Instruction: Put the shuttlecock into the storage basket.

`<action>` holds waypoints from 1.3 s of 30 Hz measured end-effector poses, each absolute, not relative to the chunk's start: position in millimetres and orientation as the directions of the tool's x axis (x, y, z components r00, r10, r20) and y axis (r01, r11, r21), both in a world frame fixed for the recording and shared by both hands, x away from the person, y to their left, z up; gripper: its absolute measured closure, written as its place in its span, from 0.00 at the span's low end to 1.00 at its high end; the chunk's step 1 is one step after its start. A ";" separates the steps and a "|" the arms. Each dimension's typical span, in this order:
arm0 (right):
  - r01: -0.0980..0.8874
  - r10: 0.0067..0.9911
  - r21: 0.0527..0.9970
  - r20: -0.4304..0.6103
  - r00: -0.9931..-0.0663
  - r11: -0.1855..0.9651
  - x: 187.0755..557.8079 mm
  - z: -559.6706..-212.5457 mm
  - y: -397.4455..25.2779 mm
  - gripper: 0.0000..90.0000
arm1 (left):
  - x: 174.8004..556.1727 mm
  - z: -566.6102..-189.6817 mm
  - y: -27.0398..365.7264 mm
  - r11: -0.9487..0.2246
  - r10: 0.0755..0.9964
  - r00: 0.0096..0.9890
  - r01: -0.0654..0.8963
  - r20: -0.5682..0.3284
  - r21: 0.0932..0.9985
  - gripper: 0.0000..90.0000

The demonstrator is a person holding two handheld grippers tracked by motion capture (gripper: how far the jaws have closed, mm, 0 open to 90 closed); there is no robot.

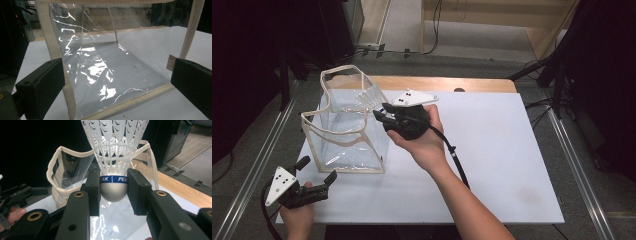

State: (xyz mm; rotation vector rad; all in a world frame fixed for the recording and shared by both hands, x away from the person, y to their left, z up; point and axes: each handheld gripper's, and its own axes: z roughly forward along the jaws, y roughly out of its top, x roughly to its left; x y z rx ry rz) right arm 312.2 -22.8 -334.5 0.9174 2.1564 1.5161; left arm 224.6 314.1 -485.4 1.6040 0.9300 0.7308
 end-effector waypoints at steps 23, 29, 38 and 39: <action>0.287 0.636 0.930 0.081 -0.768 0.228 308.9 -328.4 8.7 0.70 | 224.2 -485.2 314.9 -0.101 0.861 0.509 0.189 -0.009 0.977 0.00; 0.282 0.626 0.930 0.077 -0.776 0.234 308.3 -328.0 16.3 0.70 | 224.1 -485.1 315.3 -0.098 0.860 0.509 0.188 -0.012 0.977 0.00; 0.286 0.614 0.928 0.084 -0.785 0.238 307.7 -329.0 22.1 0.70 | 223.8 -485.0 316.3 -0.091 0.858 0.514 0.182 -0.016 0.979 0.00; 0.282 0.609 0.929 0.082 -0.789 0.239 307.6 -329.1 22.2 0.70 | 223.8 -485.0 316.4 -0.090 0.858 0.514 0.182 -0.017 0.979 0.00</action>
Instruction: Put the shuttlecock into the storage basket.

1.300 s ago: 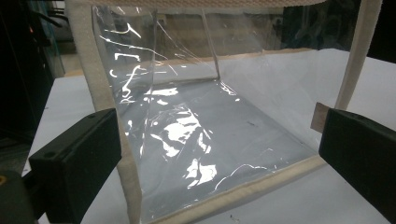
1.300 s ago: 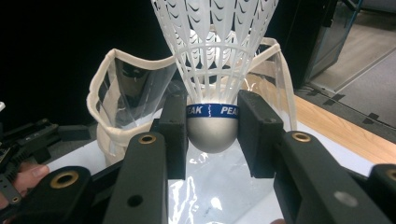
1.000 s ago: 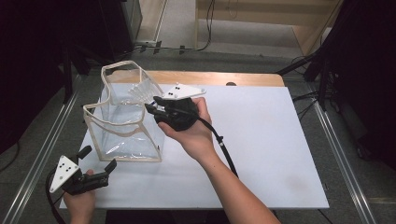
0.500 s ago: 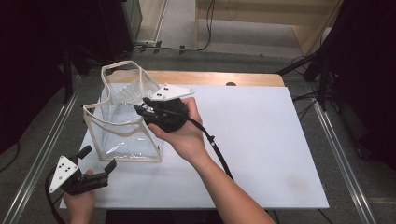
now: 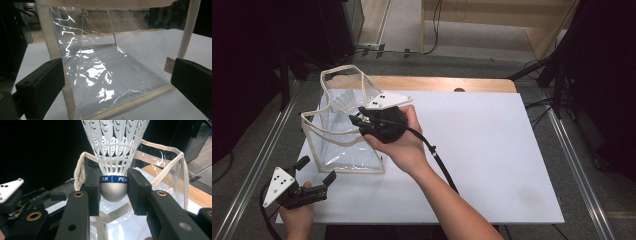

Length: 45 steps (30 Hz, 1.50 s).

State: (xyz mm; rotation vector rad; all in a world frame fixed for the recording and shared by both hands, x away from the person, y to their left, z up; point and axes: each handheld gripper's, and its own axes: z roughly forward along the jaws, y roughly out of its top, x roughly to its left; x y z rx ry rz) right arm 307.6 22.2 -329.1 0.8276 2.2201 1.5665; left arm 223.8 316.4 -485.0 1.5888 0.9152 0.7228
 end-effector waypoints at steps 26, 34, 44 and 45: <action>0.247 0.628 0.939 0.043 -0.777 0.241 295.8 -333.8 -9.6 0.09 | 223.7 -485.1 315.9 -0.086 0.857 0.515 0.181 -0.020 0.980 0.00; 0.250 0.612 0.937 0.052 -0.789 0.243 292.7 -344.6 -26.0 0.01 | 223.5 -485.1 315.7 -0.090 0.856 0.516 0.179 -0.016 0.980 0.00; 0.257 0.615 0.940 0.068 -0.786 0.224 290.5 -355.7 -49.5 0.00 | 223.8 -485.2 315.4 -0.092 0.856 0.517 0.183 -0.016 0.979 0.00; 0.257 0.616 0.941 0.070 -0.784 0.221 290.1 -356.7 -51.7 0.00 | 223.8 -485.2 315.3 -0.092 0.856 0.516 0.183 -0.016 0.979 0.00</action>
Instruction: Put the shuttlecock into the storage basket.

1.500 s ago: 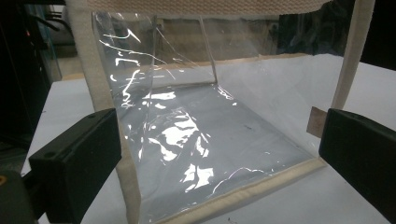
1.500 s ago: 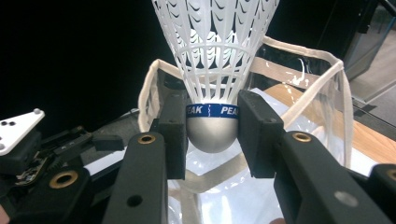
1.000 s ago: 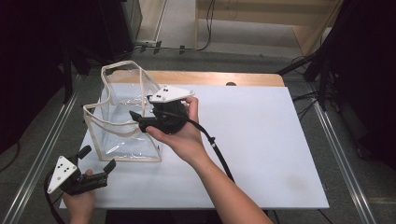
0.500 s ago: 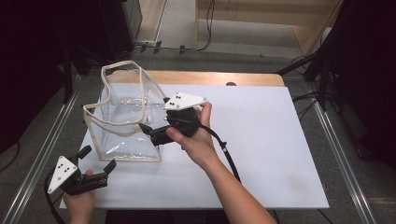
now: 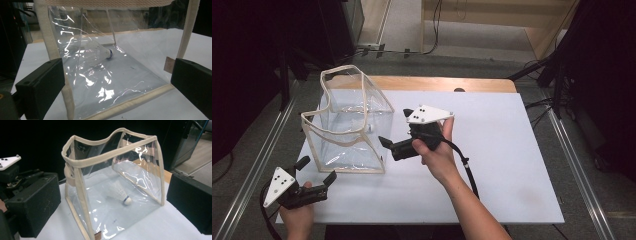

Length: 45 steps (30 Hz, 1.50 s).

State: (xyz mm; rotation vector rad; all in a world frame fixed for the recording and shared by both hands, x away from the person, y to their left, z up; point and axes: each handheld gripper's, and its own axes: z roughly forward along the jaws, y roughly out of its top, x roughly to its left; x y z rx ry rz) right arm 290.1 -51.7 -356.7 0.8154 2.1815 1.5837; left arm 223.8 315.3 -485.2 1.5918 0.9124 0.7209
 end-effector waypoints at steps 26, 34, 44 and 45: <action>0.280 0.691 0.940 0.071 -0.720 0.195 280.3 -389.3 -113.9 0.00 | 223.6 -485.2 315.0 -0.102 0.856 0.518 0.184 -0.008 0.978 0.00; 0.288 0.710 0.937 0.068 -0.701 0.195 276.2 -397.7 -130.6 0.00 | 223.4 -485.3 314.8 -0.103 0.856 0.517 0.183 -0.007 0.978 0.00; 0.309 0.728 0.932 0.079 -0.681 0.188 271.3 -410.6 -150.0 0.00 | 223.2 -485.4 314.4 -0.103 0.856 0.517 0.182 -0.006 0.978 0.00; 0.309 0.730 0.933 0.079 -0.679 0.186 270.7 -411.8 -151.6 0.00 | 223.2 -485.4 314.3 -0.103 0.856 0.517 0.182 -0.006 0.978 0.00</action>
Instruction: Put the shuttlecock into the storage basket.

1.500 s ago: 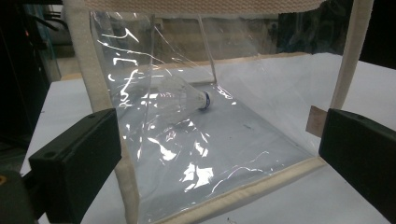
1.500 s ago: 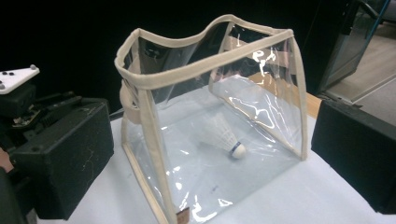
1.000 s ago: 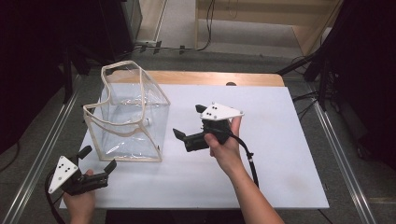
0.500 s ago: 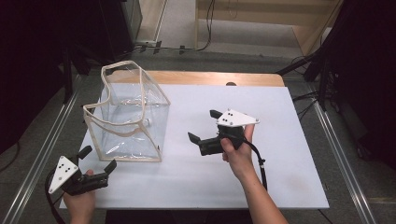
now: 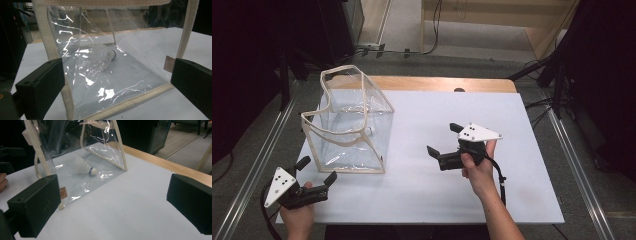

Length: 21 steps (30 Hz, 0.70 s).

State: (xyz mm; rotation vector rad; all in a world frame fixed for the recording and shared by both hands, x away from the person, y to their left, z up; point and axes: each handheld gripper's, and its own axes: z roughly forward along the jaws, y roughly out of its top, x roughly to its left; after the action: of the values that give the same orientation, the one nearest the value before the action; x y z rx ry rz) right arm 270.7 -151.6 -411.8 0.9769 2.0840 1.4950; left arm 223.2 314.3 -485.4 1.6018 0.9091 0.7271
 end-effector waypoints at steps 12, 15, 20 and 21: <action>0.319 0.761 0.934 0.086 -0.643 0.163 260.3 -430.4 -182.5 0.00 | 222.8 -485.4 314.0 -0.105 0.857 0.516 0.182 -0.004 0.978 0.00; 0.321 0.771 0.935 0.092 -0.631 0.151 256.0 -434.0 -193.8 0.00 | 222.9 -485.4 314.4 -0.103 0.857 0.515 0.182 -0.005 0.978 0.00; 0.326 0.786 0.934 0.092 -0.612 0.145 249.5 -440.5 -211.3 0.00 | 223.0 -485.3 315.2 -0.100 0.858 0.514 0.183 -0.008 0.978 0.00; 0.327 0.788 0.934 0.094 -0.609 0.142 247.8 -442.1 -214.5 0.00 | 223.0 -485.3 315.3 -0.100 0.858 0.514 0.183 -0.009 0.978 0.00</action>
State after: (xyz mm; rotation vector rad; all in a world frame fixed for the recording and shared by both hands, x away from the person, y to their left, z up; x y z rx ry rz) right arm 247.8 -214.5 -442.1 1.0674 2.0042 1.4674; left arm 223.0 315.3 -485.3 1.5980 0.9127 0.7275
